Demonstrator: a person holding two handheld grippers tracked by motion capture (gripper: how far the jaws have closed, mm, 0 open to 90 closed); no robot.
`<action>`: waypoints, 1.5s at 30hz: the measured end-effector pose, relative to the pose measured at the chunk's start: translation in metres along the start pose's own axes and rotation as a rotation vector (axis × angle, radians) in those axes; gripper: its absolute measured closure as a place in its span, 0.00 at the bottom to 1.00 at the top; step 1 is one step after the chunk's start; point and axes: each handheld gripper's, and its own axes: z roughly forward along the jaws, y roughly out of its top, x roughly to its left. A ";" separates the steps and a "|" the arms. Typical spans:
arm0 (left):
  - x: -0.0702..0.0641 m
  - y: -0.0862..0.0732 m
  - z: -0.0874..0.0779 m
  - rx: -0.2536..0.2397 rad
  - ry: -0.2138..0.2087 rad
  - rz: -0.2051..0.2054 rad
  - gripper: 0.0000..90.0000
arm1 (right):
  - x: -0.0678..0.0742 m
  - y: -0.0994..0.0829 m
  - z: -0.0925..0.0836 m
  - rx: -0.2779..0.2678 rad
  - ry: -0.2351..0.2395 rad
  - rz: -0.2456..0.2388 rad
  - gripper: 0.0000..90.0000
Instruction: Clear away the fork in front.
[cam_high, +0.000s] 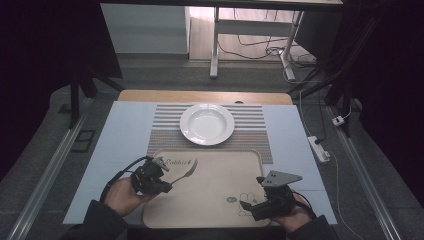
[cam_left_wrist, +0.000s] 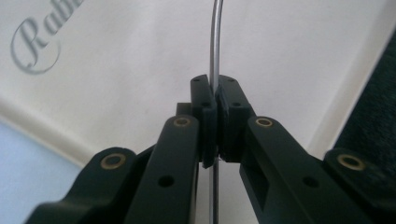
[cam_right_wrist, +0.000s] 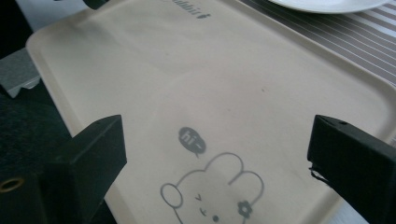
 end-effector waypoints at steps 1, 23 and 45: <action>0.001 -0.001 0.000 -0.001 0.004 -0.020 0.96 | -0.001 -0.001 -0.001 0.002 -0.008 0.003 0.04; 0.012 -0.003 0.030 0.058 0.107 -0.387 0.96 | -0.003 -0.013 -0.009 0.038 -0.039 0.010 0.05; 0.021 0.004 0.018 -0.052 0.112 -0.349 0.70 | -0.002 -0.012 -0.011 0.037 -0.044 -0.008 0.05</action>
